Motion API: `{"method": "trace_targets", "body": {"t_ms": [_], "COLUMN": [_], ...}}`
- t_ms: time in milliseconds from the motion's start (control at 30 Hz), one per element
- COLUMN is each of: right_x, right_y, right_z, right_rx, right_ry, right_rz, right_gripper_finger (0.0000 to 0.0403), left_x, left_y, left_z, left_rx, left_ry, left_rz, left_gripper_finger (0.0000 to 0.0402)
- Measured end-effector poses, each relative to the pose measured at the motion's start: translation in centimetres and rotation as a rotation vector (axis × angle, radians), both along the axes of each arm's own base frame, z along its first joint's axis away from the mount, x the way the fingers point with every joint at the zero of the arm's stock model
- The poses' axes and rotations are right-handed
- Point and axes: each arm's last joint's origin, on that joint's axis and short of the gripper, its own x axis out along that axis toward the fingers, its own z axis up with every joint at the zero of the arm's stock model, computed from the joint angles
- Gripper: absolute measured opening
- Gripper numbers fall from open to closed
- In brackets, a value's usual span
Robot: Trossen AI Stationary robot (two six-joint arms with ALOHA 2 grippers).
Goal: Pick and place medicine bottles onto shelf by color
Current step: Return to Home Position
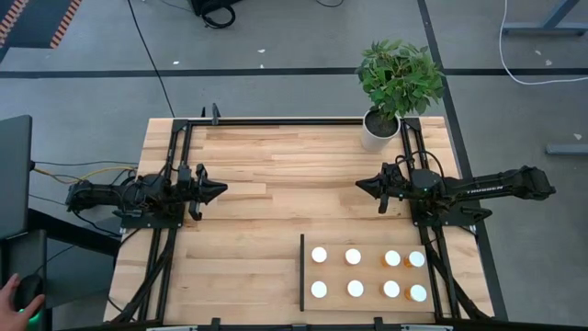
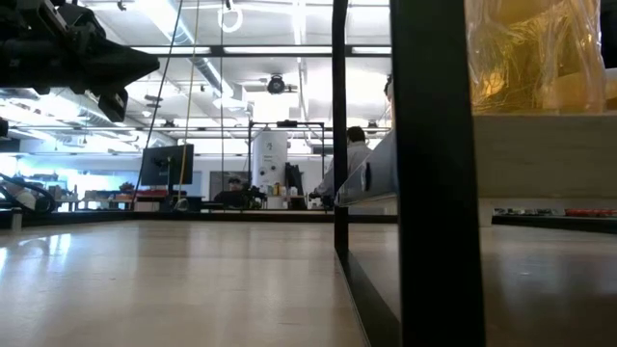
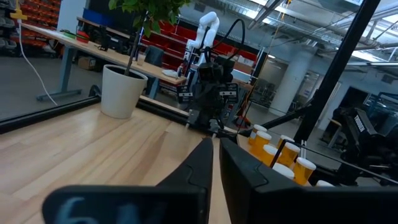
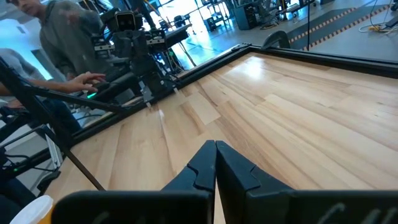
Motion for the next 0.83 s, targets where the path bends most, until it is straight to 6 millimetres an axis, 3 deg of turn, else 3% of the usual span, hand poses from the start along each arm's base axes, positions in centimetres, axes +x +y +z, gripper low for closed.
{"method": "trace_targets", "body": {"t_ms": [833], "right_x": [0.00], "right_y": [0.00], "right_z": [0.00], "right_rx": [0.000], "right_ry": [0.000], "right_rz": [0.000], "right_gripper_finger": [0.0016], "left_x": [0.00], "left_y": [0.00], "left_z": [0.01], "left_rx": [0.000], "left_ry": [0.000], "left_rz": [0.000], "left_gripper_finger": [0.0035]}}
